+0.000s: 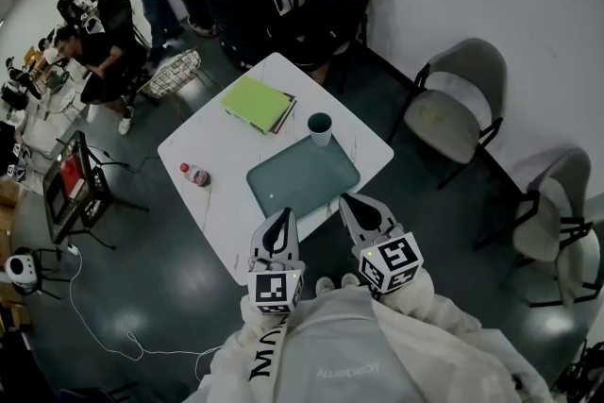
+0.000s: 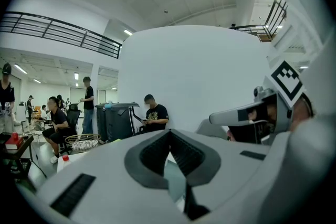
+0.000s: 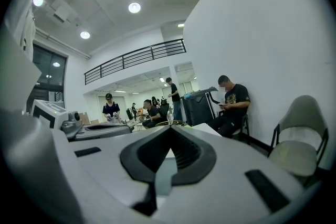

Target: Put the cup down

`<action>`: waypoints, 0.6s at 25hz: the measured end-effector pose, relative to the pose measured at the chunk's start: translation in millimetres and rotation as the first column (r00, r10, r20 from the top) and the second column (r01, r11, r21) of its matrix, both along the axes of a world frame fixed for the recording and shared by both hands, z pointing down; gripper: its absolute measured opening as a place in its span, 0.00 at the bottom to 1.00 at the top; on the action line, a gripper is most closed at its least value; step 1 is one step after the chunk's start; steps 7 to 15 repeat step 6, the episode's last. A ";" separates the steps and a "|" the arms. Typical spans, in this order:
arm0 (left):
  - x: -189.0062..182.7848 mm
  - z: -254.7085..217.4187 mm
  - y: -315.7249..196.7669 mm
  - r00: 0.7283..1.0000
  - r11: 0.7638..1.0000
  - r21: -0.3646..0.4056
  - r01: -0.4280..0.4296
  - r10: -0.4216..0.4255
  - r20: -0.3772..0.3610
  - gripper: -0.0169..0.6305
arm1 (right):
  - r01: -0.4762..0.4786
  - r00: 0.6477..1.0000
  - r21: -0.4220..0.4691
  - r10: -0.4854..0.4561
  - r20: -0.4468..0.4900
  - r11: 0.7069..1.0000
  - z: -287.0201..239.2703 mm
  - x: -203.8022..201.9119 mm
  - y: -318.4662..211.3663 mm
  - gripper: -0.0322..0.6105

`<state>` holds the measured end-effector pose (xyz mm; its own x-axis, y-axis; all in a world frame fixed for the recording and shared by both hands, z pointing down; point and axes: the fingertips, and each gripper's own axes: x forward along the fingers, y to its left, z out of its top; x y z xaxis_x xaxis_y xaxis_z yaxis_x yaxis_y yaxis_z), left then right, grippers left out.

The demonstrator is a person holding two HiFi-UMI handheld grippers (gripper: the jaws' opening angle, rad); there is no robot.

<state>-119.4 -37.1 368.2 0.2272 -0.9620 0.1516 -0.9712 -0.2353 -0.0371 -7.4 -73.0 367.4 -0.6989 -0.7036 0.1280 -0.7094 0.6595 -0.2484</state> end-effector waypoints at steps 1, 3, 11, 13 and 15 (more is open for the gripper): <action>1.2 0.0 -0.1 1.000 1.000 0.003 -0.001 0.001 0.000 0.04 | -0.002 1.000 -0.001 0.002 0.000 1.000 0.7 0.9 0.0 0.06; 3.6 1.3 -0.5 1.000 1.000 0.004 -0.006 0.006 0.000 0.04 | -0.005 1.000 -0.003 0.005 0.000 1.000 2.4 2.5 0.0 0.06; 5.8 4.6 -1.8 1.000 1.000 0.001 -0.012 0.012 -0.001 0.04 | -0.009 1.000 -0.003 0.009 0.001 1.000 5.0 4.0 -0.5 0.06; 5.8 4.6 -1.8 1.000 1.000 0.001 -0.012 0.012 -0.001 0.04 | -0.009 1.000 -0.003 0.009 0.001 1.000 5.0 4.0 -0.5 0.06; 5.8 4.6 -1.8 1.000 1.000 0.001 -0.012 0.012 -0.001 0.04 | -0.009 1.000 -0.003 0.009 0.001 1.000 5.0 4.0 -0.5 0.06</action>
